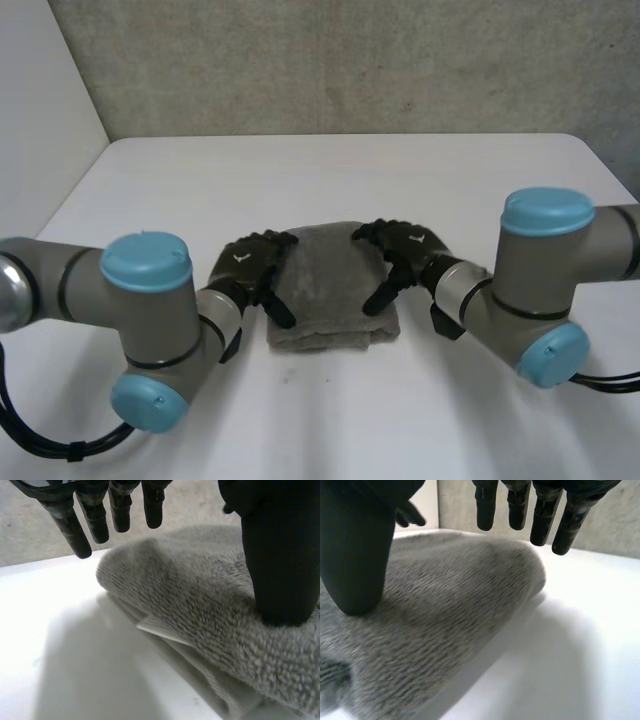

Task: Fold the towel.

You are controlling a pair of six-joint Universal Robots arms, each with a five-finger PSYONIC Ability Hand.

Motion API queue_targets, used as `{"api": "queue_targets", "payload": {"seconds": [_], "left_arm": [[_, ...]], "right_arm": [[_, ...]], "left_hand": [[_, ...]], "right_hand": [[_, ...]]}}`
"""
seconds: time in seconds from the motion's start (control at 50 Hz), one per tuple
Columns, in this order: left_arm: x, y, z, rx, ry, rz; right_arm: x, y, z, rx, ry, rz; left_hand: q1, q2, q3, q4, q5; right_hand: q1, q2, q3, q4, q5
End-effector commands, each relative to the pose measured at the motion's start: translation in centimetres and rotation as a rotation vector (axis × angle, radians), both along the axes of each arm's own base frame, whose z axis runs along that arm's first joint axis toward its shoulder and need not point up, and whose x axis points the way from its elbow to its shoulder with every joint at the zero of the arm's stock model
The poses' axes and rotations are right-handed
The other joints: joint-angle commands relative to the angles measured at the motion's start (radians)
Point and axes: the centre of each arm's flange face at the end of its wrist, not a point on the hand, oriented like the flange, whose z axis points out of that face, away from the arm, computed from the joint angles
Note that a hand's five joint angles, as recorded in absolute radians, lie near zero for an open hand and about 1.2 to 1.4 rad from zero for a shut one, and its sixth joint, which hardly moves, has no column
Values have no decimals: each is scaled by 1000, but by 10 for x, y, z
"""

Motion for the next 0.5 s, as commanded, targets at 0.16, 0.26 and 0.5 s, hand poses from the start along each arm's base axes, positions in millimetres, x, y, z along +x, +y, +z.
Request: {"api": "queue_targets", "payload": {"seconds": [0.16,0.26,0.5], "left_arm": [[11,14,155,-285,152,-4],[20,27,210,-368,186,-1],[47,15,220,-388,116,74]], "right_arm": [[-30,-6,133,-288,-118,-106],[-48,-3,172,-407,-140,-205],[-55,6,184,-596,28,-228]], "left_hand": [[16,17,15,16,9],[7,8,6,8,0],[-11,-10,-11,-10,-17]], "right_hand": [[-34,-51,-40,-61,-52],[-34,-51,-40,-61,-52],[-34,-51,-40,-61,-52]]}}
